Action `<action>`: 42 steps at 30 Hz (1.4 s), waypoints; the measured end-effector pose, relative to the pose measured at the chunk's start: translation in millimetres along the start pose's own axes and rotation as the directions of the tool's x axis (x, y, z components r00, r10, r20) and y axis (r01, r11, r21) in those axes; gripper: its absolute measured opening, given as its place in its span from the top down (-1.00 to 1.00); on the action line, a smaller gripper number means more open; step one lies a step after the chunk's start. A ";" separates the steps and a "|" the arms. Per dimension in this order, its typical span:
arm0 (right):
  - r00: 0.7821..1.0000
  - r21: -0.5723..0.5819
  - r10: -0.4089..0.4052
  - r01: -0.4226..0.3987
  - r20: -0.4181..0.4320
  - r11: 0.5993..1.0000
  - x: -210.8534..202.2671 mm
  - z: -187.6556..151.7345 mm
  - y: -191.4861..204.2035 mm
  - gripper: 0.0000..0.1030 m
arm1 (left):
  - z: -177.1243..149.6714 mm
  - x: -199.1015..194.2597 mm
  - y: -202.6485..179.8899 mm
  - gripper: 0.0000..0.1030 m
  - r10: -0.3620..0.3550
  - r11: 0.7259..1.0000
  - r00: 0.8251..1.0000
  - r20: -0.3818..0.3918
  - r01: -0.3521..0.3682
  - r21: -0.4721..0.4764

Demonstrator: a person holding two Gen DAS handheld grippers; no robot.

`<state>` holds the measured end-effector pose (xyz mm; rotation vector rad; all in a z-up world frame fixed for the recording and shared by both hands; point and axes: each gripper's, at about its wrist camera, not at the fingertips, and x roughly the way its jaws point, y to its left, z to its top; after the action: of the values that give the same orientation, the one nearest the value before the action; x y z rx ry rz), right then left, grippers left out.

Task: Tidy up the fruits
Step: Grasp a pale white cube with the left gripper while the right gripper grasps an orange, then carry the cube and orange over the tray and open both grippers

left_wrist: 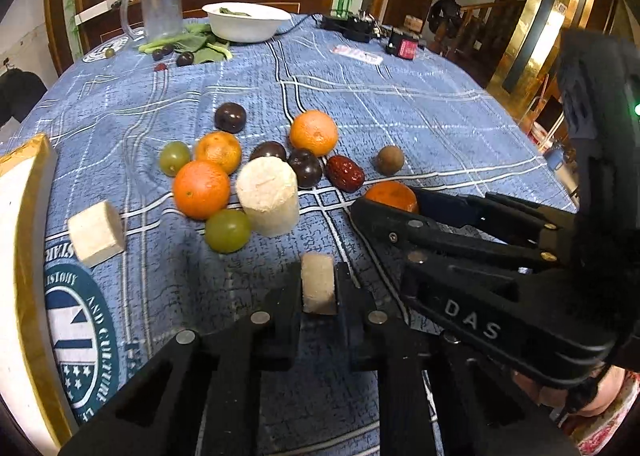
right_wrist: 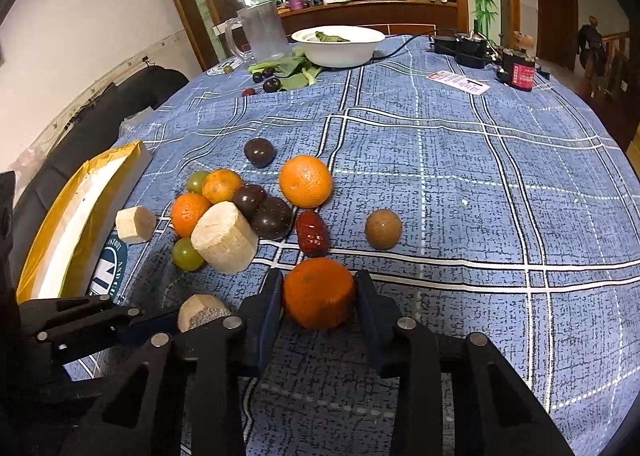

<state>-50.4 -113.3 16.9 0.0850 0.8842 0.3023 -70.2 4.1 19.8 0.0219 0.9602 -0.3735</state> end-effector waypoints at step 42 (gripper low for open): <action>0.962 -0.432 0.225 -0.270 -0.153 0.860 38.3 -30.7 299.2 0.23 | -78.8 -139.1 251.8 0.71 0.454 0.778 0.889 0.057 -0.365 -0.511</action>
<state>-118.7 181.9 27.7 -0.2517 0.8801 0.7541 -123.8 296.0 49.2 -0.2585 0.8209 0.2834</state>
